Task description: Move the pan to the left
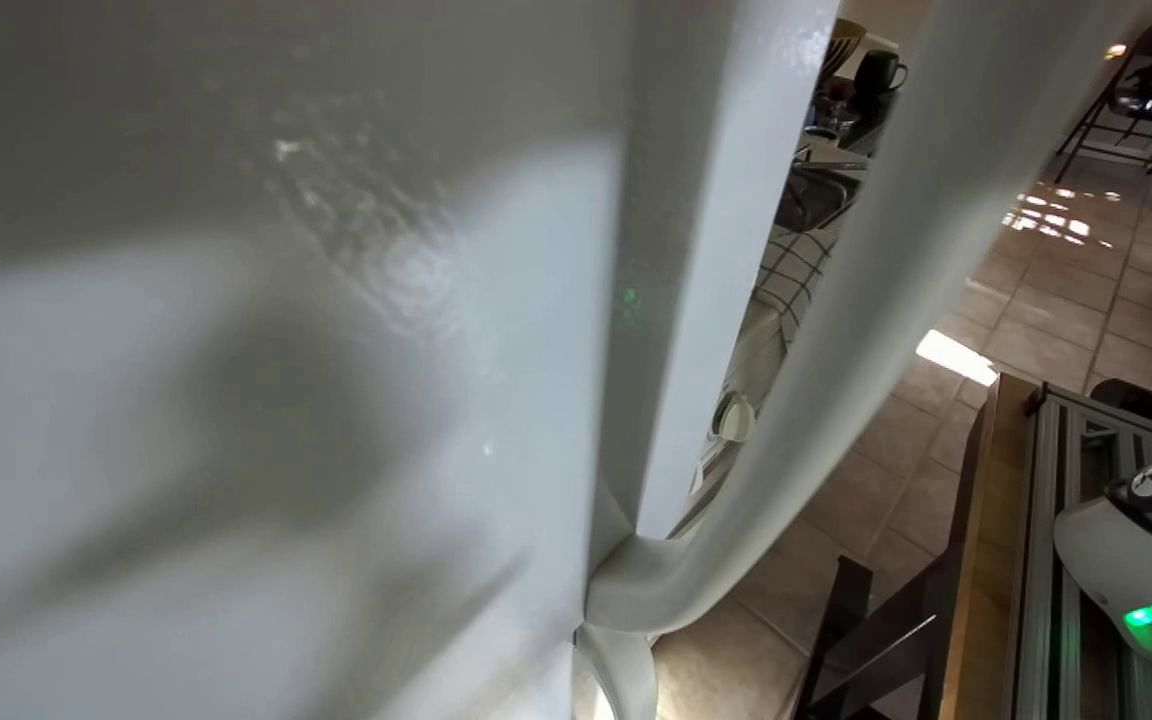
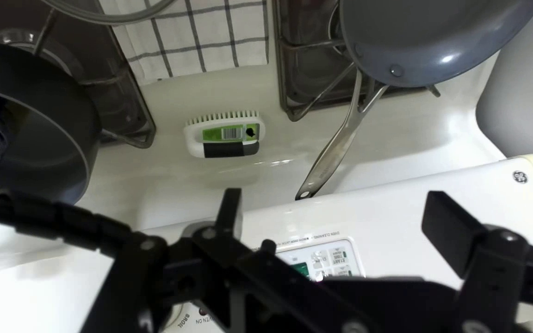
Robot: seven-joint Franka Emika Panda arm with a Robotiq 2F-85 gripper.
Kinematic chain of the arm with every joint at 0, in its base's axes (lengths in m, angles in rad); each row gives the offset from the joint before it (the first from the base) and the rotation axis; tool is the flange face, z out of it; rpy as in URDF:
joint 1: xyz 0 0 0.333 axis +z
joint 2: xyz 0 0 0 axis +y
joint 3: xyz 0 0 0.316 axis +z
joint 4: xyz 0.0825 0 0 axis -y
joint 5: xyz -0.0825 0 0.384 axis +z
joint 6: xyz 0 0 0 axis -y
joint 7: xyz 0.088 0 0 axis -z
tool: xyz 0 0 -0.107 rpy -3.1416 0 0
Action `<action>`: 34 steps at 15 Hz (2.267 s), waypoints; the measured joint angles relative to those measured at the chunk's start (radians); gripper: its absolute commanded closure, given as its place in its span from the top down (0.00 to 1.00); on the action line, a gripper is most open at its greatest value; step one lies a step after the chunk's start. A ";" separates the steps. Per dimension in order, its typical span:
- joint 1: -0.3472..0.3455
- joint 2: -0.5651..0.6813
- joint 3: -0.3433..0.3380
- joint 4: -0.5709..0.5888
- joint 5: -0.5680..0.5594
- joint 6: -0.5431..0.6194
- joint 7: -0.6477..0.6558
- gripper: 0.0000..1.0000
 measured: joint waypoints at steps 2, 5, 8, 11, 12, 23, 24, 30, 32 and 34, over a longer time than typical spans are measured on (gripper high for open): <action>0.000 -0.006 0.000 0.000 0.000 0.000 0.000 1.00; 0.000 -0.018 0.000 0.000 0.000 0.000 0.000 1.00; 0.001 -0.016 -0.001 0.002 0.000 0.000 0.027 1.00; 0.005 0.014 -0.008 0.021 0.000 -0.008 0.182 1.00; 0.009 0.034 -0.009 0.031 -0.001 -0.008 0.237 1.00; 0.102 0.348 -0.028 0.252 -0.008 -0.011 0.608 1.00; 0.102 0.374 -0.032 0.278 -0.010 -0.015 0.608 1.00; 0.100 0.415 -0.045 0.333 -0.010 -0.024 0.607 1.00; 0.101 0.419 -0.045 0.334 -0.008 -0.023 0.611 1.00; 0.102 0.435 -0.045 0.345 -0.007 -0.023 0.614 1.00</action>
